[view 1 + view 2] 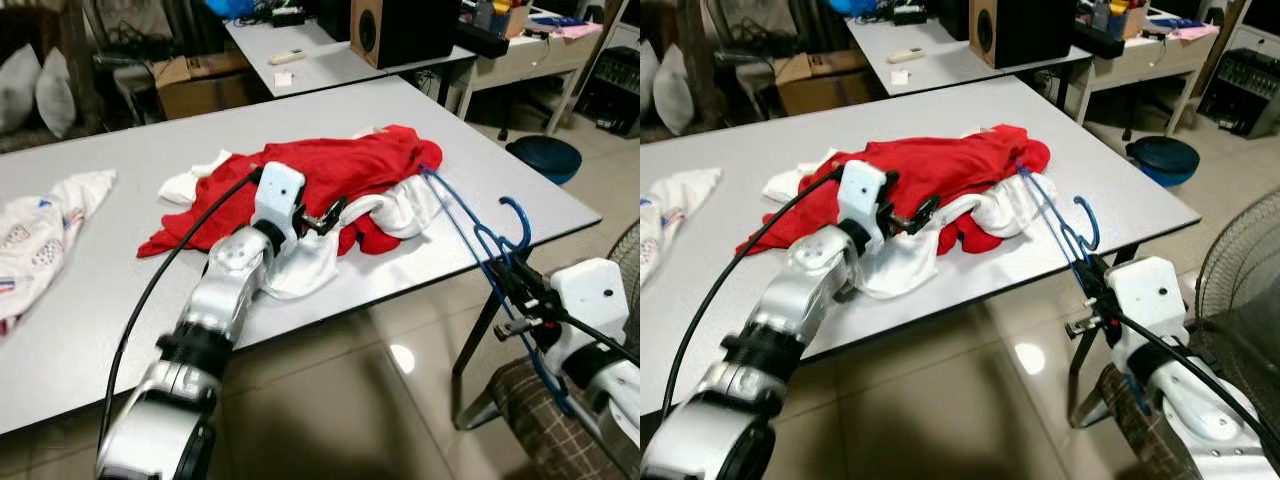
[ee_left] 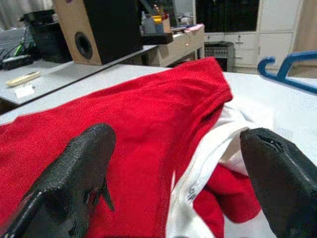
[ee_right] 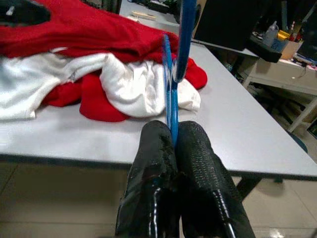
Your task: Hang hanger
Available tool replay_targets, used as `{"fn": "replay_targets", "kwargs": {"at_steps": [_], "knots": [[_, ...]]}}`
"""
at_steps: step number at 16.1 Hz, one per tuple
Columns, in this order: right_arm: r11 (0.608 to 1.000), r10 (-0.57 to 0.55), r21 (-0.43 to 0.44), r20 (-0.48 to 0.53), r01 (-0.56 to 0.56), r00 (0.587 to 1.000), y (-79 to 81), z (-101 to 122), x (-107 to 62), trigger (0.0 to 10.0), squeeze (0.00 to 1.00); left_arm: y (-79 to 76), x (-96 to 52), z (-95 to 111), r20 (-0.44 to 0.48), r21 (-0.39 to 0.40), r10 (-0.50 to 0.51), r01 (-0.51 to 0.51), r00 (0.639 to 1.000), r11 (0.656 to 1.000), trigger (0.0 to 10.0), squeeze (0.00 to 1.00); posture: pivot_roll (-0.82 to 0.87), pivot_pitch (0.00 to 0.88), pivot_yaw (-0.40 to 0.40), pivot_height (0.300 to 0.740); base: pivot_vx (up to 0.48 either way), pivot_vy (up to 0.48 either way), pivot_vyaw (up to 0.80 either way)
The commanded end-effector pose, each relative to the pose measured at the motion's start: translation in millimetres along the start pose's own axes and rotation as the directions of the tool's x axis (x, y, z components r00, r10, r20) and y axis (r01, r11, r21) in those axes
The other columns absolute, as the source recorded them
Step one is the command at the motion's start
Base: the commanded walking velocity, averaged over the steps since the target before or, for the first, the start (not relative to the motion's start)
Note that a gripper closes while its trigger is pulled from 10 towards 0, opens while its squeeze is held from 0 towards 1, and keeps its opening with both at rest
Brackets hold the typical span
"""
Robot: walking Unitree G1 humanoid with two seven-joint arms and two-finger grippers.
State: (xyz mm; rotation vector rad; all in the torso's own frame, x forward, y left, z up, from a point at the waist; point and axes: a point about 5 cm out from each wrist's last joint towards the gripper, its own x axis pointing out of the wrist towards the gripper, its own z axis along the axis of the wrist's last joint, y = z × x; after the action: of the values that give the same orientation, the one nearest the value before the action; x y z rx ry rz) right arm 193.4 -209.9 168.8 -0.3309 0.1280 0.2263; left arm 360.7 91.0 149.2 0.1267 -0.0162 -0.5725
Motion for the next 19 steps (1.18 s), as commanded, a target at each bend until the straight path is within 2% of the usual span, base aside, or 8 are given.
{"fn": "replay_targets", "kwargs": {"at_steps": [1,3,6,7,8,9,13,19], "knots": [[1.0,-0.006,-0.023,0.014,0.007,1.0,-4.2,2.9,-0.8,10.0,0.0,0.3,4.0,-0.8,-0.013,0.031,-0.016,0.016,1.0,0.999,10.0,0.0,-0.21,0.0,0.103,0.74,0.0,0.0,0.0],[0.999,-0.012,-0.031,0.015,0.012,1.0,-4.6,3.0,-1.3,10.0,0.0,4.4,14.4,-5.4,-0.082,0.138,0.016,-0.005,0.996,0.99,10.0,0.0,-0.23,0.0,0.116,0.74,0.0,0.0,0.0],[0.999,-0.01,-0.033,0.014,0.011,1.0,-2.3,2.4,-3.2,10.0,0.0,7.1,15.8,-10.2,-0.13,0.282,0.024,0.014,0.991,0.959,10.0,0.0,-0.23,0.0,0.118,0.74,0.0,0.0,0.0],[0.999,-0.008,-0.032,0.015,0.009,1.0,-1.5,2.3,-3.3,10.0,0.0,7.3,16.8,-10.3,-0.129,0.272,0.028,0.008,0.991,0.962,4.1,0.0,-0.23,0.0,0.118,0.74,0.0,0.0,0.0],[0.999,-0.007,-0.032,0.015,0.008,1.0,-1.0,2.3,-3.2,10.0,0.0,7.0,17.8,-10.2,-0.127,0.272,0.029,0.007,0.991,0.962,3.0,0.0,-0.23,0.0,0.118,0.74,0.0,0.0,0.0],[0.999,-0.005,-0.034,0.016,0.005,1.0,-0.3,2.5,-2.8,10.0,0.0,6.1,20.5,-8.3,-0.116,0.286,0.035,0.0,0.993,0.958,0.0,0.0,-0.23,0.0,0.118,0.74,0.0,0.0,0.0],[0.999,-0.003,-0.036,0.015,0.003,1.0,0.3,2.2,-2.4,10.0,0.0,3.4,27.4,1.0,-0.079,0.322,0.04,-0.013,0.996,0.947,0.0,0.0,-0.23,0.0,0.115,0.74,0.0,0.0,0.0],[0.999,0.001,-0.046,0.008,0.0,1.0,1.5,1.4,-2.1,10.0,0.0,2.7,29.3,-4.3,-0.15,0.416,0.047,0.02,0.988,0.909,0.0,0.0,-0.23,0.0,0.123,0.74,0.0,0.0,0.0]]}}
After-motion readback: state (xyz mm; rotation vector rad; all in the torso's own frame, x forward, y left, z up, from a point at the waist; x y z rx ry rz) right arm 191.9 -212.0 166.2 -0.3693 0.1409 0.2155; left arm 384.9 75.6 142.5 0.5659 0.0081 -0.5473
